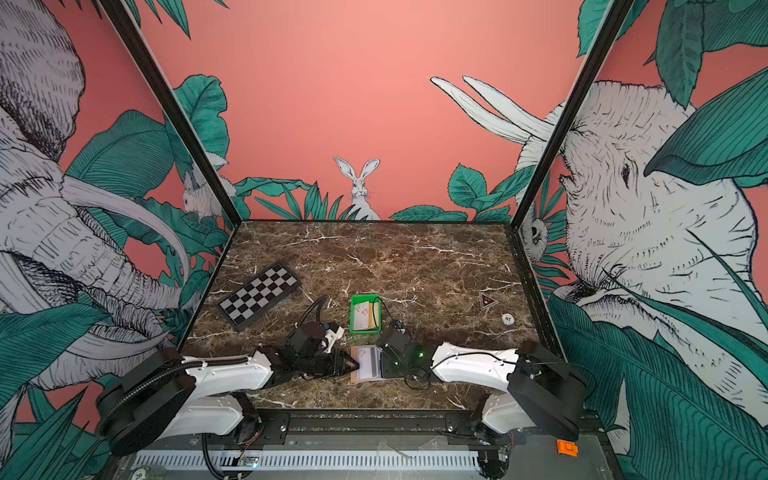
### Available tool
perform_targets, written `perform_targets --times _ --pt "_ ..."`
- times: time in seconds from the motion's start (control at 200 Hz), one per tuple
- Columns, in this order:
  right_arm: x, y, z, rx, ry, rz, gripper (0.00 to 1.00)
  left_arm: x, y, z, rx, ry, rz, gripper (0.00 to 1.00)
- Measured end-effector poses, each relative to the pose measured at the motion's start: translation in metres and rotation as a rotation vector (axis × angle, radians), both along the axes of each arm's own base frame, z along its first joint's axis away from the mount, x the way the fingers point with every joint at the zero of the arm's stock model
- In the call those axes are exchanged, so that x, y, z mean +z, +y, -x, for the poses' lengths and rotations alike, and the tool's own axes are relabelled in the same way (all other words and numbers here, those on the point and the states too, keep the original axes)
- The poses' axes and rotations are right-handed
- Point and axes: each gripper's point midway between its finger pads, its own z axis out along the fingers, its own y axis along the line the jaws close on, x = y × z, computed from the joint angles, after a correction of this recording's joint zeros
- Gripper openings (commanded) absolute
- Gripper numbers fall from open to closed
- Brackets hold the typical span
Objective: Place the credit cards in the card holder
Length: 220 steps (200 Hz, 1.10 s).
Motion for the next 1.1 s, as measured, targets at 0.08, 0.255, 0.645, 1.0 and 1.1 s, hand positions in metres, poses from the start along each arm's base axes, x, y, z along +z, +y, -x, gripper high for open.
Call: perform_targets --times 0.08,0.255,0.645,1.0,1.1 --pt "-0.001 0.001 0.0 0.002 0.003 0.0 0.24 0.001 -0.001 0.001 -0.003 0.007 0.008 0.42" --pt "-0.002 0.001 0.0 0.002 0.001 -0.004 0.22 0.012 -0.003 0.0 0.0 -0.004 0.04 0.41" --pt "-0.003 0.001 0.0 0.001 -0.002 -0.009 0.19 0.043 -0.02 -0.005 -0.007 -0.02 0.147 0.4" --pt "-0.003 0.0 0.001 0.001 -0.005 -0.014 0.19 0.06 -0.044 -0.001 -0.058 -0.039 0.196 0.4" --pt "-0.003 0.0 0.001 0.001 -0.005 -0.014 0.19 0.059 -0.046 0.001 -0.065 -0.034 0.193 0.4"
